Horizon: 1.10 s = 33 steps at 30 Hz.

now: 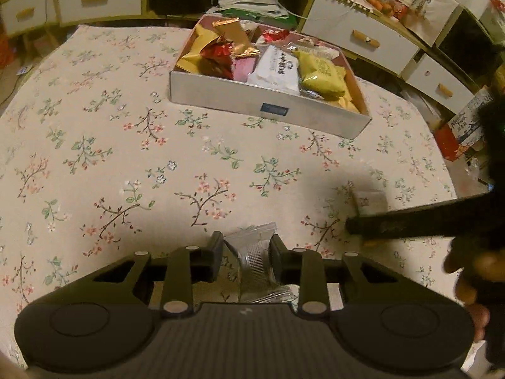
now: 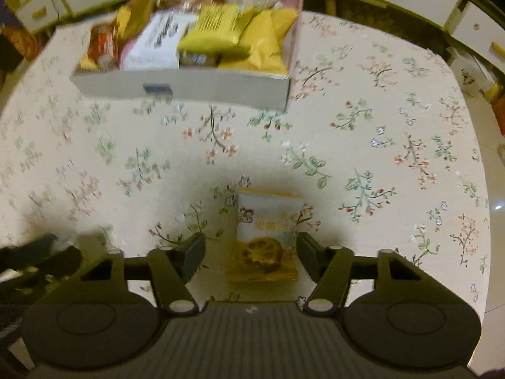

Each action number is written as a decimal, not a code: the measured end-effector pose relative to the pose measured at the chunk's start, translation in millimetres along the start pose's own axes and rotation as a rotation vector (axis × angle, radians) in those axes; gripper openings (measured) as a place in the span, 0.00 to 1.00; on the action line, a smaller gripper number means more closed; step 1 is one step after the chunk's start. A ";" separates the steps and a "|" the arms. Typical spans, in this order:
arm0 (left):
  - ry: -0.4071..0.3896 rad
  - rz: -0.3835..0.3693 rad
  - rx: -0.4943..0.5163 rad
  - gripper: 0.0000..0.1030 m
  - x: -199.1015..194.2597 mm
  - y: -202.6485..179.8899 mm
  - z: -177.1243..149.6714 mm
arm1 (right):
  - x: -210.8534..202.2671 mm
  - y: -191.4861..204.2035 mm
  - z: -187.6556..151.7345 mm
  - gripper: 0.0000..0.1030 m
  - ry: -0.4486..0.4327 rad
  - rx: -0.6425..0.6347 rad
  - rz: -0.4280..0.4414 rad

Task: Organize snacks
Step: 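Grasp the clear wrapper with the left gripper while the right grasps the small white packet, then carry both packets into the box and release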

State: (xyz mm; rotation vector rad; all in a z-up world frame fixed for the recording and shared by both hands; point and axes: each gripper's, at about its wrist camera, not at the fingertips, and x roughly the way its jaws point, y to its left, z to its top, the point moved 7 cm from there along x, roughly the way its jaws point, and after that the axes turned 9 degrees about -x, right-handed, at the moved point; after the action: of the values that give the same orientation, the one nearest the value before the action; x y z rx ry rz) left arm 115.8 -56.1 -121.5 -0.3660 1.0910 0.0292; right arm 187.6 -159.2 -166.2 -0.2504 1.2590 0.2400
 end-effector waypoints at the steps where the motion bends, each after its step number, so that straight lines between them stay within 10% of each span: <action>1: -0.001 -0.003 0.007 0.35 -0.5 -1.0 0.4 | 5.7 3.5 -2.0 0.50 0.029 -0.030 -0.018; 8: -0.005 -0.012 0.015 0.35 -2.4 1.1 7.2 | -15.0 23.3 7.9 0.16 -0.034 -0.083 0.005; 33: -0.045 -0.063 -0.014 0.35 -14.6 2.2 37.8 | -51.3 15.0 26.3 0.08 -0.153 -0.029 0.045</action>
State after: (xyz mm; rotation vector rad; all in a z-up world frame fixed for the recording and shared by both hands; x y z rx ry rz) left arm 141.1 -40.3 -94.0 -0.4104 1.0345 -0.0103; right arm 191.9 -138.8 -110.5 -0.2245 1.1115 0.3099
